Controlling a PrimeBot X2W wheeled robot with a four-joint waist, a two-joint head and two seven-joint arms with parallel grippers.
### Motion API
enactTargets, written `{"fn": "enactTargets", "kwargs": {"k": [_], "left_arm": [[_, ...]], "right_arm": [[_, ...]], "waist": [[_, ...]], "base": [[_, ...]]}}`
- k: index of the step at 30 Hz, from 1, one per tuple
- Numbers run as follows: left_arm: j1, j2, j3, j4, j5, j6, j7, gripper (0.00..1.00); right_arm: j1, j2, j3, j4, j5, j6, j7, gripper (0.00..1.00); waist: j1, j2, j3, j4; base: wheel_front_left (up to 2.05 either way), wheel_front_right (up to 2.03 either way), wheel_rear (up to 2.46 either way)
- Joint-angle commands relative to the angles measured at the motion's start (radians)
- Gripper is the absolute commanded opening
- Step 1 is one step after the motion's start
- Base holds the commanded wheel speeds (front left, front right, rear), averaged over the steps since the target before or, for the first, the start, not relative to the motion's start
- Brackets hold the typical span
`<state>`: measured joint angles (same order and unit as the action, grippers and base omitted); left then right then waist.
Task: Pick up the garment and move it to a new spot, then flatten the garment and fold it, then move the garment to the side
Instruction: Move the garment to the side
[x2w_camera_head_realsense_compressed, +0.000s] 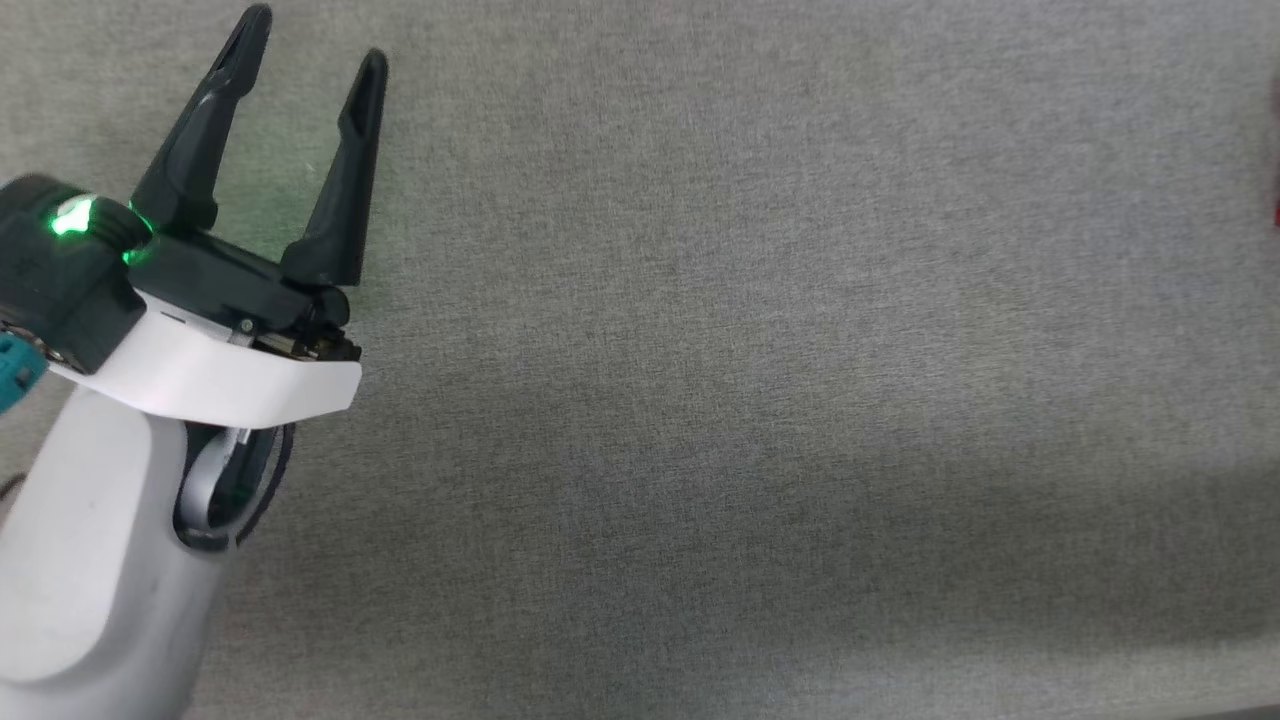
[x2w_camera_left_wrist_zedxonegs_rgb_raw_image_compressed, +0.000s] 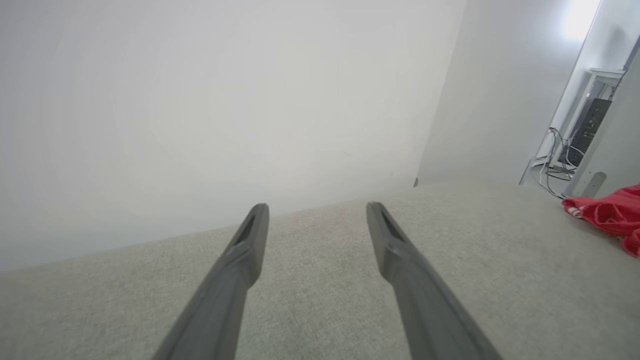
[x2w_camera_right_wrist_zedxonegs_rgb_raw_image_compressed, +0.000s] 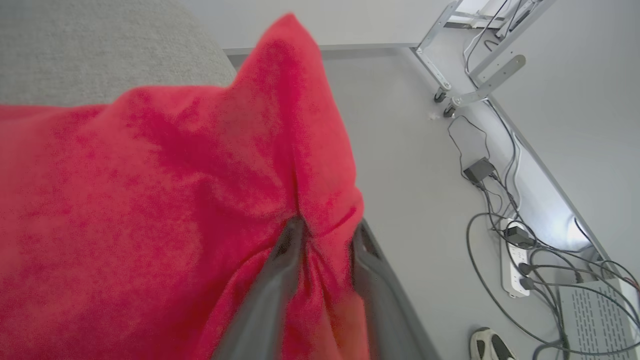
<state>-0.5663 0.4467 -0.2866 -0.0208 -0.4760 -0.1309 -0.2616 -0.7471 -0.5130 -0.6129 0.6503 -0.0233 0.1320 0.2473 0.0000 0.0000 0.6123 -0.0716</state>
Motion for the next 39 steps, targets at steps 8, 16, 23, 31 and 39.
{"fn": "enactTargets", "kwargs": {"k": [8,16,23,31,39], "left_arm": [[0.107,-0.059,0.03,0.051,-0.013,0.001,-0.004,1.0],[0.246,-0.12,0.068,0.153,-0.041,0.001,-0.004,1.0],[0.378,-0.177,0.13,0.235,-0.019,0.001,-0.004,1.0],[0.52,-0.197,0.208,0.272,0.018,0.001,-0.004,1.0],[0.607,-0.22,0.266,0.256,0.034,0.001,-0.004,1.0]], "right_arm": [[0.029,-0.001,0.152,0.038,0.008,-0.003,-0.097,1.0],[0.139,0.042,0.501,-0.043,0.163,-0.003,-0.168,1.0],[0.272,0.105,0.687,-0.101,0.262,-0.003,-0.296,1.0],[0.41,0.207,0.713,-0.147,0.327,-0.003,-0.437,1.0],[0.514,0.267,0.701,-0.246,0.353,-0.003,-0.478,1.0]], "waist": [[0.0,0.0,-0.145,0.016],[0.0,0.0,-0.306,0.061],[0.0,0.0,-0.441,0.118],[0.0,0.0,-0.546,0.135],[0.0,0.0,-0.593,0.109]], "base": [[0.0,0.0,0.0],[0.0,0.0,0.0],[0.0,0.0,0.0],[0.0,0.0,0.0],[0.0,0.0,0.0]]}}
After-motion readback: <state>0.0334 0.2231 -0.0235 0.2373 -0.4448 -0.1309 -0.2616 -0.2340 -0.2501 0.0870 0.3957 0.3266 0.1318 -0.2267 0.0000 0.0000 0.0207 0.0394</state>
